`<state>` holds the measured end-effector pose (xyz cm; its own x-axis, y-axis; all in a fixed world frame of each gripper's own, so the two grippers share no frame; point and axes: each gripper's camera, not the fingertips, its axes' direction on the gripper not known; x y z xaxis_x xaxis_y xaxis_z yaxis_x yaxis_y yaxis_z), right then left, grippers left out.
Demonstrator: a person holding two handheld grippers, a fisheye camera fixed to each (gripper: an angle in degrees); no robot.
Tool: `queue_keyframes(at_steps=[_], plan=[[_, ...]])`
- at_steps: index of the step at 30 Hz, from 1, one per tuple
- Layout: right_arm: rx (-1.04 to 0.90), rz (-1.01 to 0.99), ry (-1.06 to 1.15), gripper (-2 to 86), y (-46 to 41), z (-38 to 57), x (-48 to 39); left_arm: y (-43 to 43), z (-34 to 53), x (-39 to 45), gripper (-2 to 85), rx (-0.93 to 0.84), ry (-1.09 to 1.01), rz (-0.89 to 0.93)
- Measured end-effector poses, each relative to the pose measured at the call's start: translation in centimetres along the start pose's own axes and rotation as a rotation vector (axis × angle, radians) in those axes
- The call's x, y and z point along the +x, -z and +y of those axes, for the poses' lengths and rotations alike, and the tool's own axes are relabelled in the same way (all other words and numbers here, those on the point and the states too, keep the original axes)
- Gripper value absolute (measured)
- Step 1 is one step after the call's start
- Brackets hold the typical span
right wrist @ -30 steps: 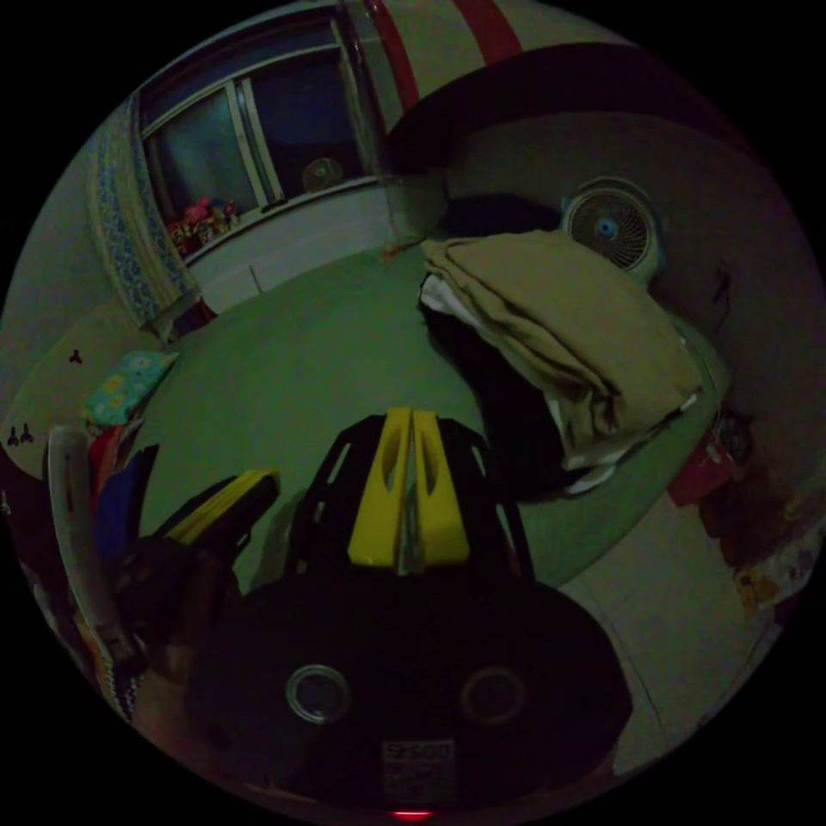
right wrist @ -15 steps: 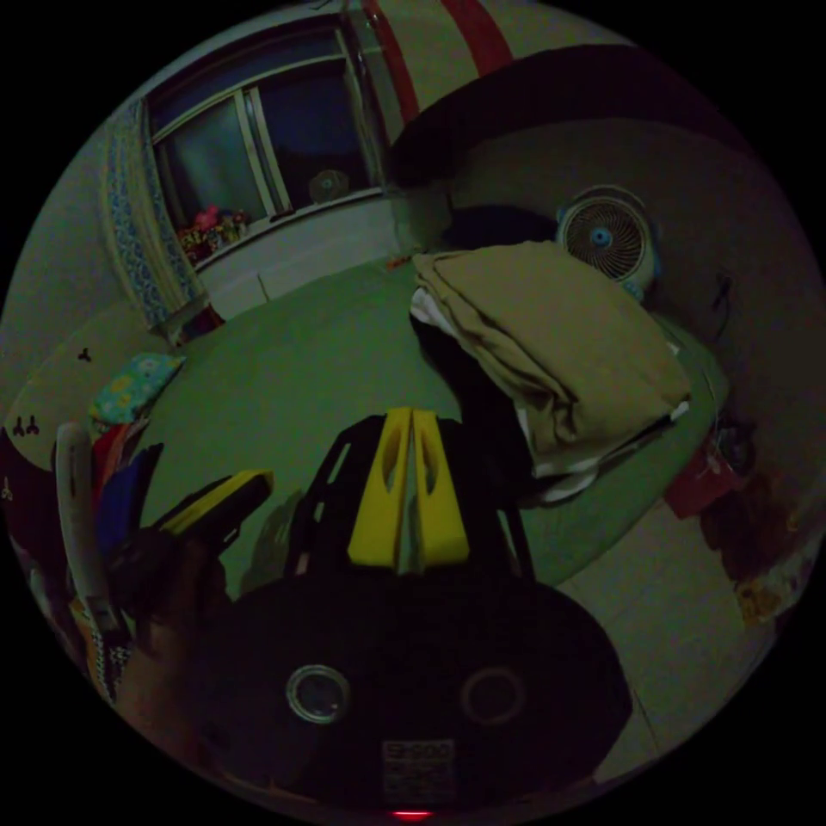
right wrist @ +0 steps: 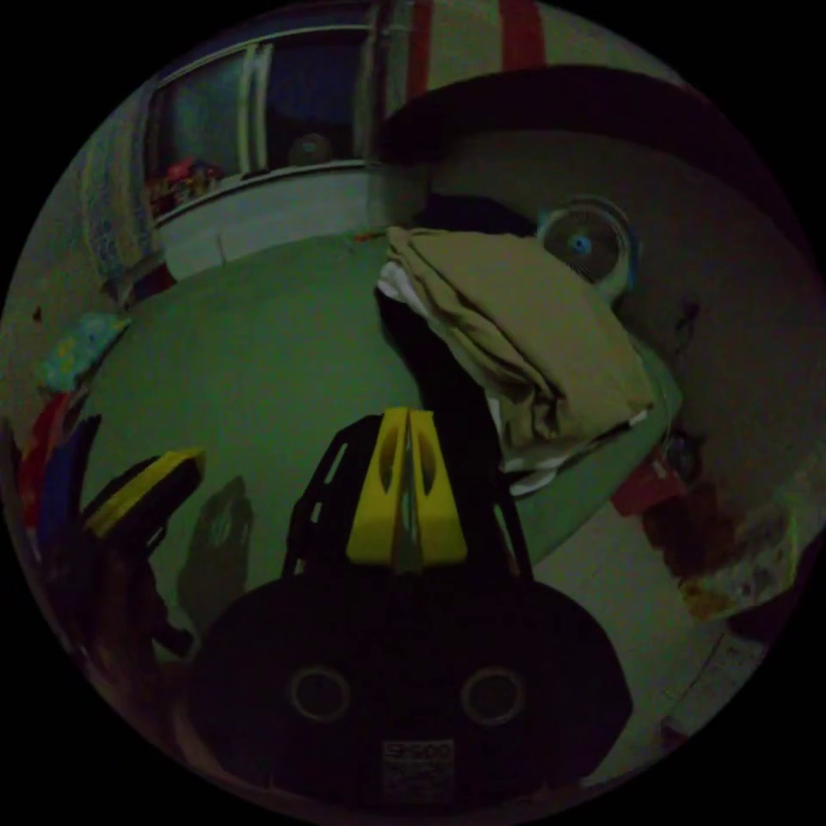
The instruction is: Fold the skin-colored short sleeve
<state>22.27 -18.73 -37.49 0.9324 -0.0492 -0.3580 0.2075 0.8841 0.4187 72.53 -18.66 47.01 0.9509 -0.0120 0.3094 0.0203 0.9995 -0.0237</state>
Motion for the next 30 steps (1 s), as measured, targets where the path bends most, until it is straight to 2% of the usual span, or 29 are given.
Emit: queue_keyframes(at_steps=[4,8,15,23,26,30], plan=[[-0.029,-0.033,-0.121,-1.2,-0.3,-0.8,0.9,-0.2,0.3,0.6,-0.3,0.014,-0.065,0.044],[-0.033,-0.045,-0.111,-1.2,-0.3,-1.0,0.1,-0.7,0.6,1.4,-0.3,0.002,-0.122,0.053],[0.109,-0.218,0.145,-0.2,1.8,-0.4,-3.6,-1.8,0.8,1.6,-0.3,-0.032,-0.117,0.066],[0.246,-0.065,0.338,9.0,4.6,-4.5,-7.4,-2.7,1.4,2.8,-0.3,-0.037,-0.250,0.008],[0.220,0.028,0.393,11.1,3.3,-6.7,-8.7,-3.0,1.6,2.4,-0.3,-0.050,-0.263,-0.002],[0.037,0.137,0.525,11.0,-1.1,-8.0,-11.0,-3.1,2.0,1.1,-0.3,-0.047,-0.237,0.011]])
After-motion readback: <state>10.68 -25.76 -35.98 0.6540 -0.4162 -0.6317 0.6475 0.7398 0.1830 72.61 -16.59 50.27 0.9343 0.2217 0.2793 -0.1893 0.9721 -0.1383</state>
